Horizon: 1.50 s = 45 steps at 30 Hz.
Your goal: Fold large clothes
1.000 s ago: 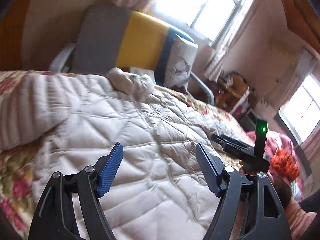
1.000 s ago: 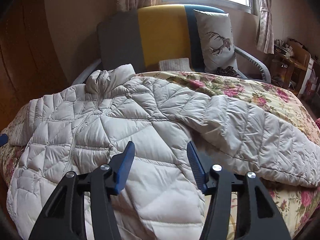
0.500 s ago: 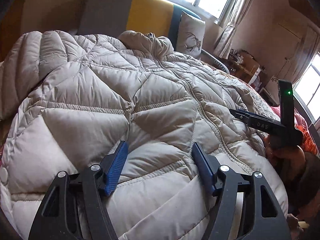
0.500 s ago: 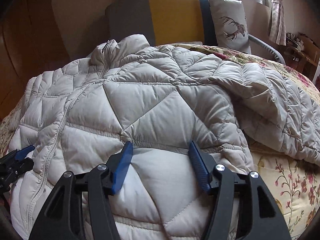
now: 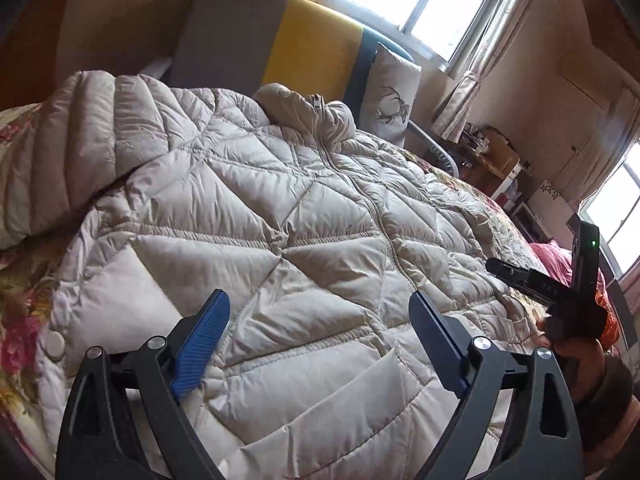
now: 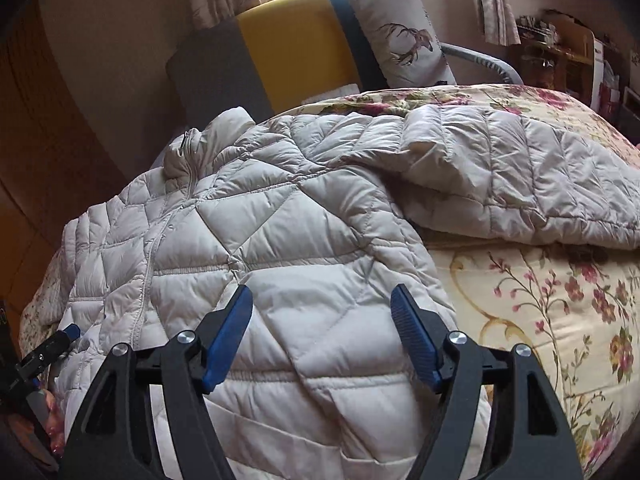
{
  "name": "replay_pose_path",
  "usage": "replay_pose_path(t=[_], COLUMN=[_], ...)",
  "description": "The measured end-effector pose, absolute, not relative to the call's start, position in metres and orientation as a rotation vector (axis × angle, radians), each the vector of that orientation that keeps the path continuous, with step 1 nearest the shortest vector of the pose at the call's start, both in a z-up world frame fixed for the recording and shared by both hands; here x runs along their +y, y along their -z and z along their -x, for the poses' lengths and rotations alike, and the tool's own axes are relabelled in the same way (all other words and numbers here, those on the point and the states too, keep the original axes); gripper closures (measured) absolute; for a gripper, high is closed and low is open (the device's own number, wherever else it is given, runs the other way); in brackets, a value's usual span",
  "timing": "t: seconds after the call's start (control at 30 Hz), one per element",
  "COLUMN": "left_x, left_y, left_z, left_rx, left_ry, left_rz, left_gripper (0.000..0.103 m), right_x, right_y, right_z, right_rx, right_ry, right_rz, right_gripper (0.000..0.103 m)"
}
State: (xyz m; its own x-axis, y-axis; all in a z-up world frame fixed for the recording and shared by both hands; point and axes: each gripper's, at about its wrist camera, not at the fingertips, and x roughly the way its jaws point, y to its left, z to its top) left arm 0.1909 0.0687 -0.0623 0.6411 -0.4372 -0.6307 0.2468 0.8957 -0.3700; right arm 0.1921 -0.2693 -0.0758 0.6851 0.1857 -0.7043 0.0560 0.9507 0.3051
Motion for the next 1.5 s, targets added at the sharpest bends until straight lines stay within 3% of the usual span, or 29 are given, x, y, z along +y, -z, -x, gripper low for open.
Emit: replay_pose_path(t=[0.23, 0.43, 0.67, 0.87, 1.2, 1.33, 1.4, 1.5], left_x=[0.102, 0.190, 0.292, 0.328, 0.360, 0.370, 0.374, 0.380], left_y=[0.041, 0.049, 0.071, 0.096, 0.112, 0.113, 0.117, 0.122], left_z=[-0.216, -0.239, -0.233, -0.230, -0.250, -0.267, -0.275, -0.281], left_rx=[0.730, 0.719, 0.668, 0.711, 0.618, 0.607, 0.603, 0.602], left_ry=[0.255, -0.036, -0.382, -0.478, -0.465, -0.439, -0.406, -0.385], left_rz=[0.279, 0.436, 0.661, 0.750, 0.935, 0.959, 0.981, 0.999], left_gripper=[0.011, 0.011, 0.011, 0.011, 0.012, 0.030, 0.033, 0.049], right_x=[-0.258, -0.262, -0.266, -0.267, -0.267, -0.267, -0.267, -0.267], right_y=[0.082, 0.096, 0.099, 0.100, 0.103, 0.103, 0.103, 0.103], right_z=[-0.193, -0.190, -0.191, -0.192, -0.194, -0.194, -0.194, -0.194], right_rx=[0.790, 0.791, 0.797, 0.802, 0.808, 0.807, 0.808, 0.807], right_ry=[0.022, 0.023, 0.018, 0.017, 0.017, 0.017, 0.018, 0.016], right_rz=[-0.190, -0.189, -0.207, -0.214, -0.215, -0.216, -0.213, -0.214], right_gripper=[0.022, 0.013, 0.012, 0.011, 0.010, 0.010, 0.009, 0.009])
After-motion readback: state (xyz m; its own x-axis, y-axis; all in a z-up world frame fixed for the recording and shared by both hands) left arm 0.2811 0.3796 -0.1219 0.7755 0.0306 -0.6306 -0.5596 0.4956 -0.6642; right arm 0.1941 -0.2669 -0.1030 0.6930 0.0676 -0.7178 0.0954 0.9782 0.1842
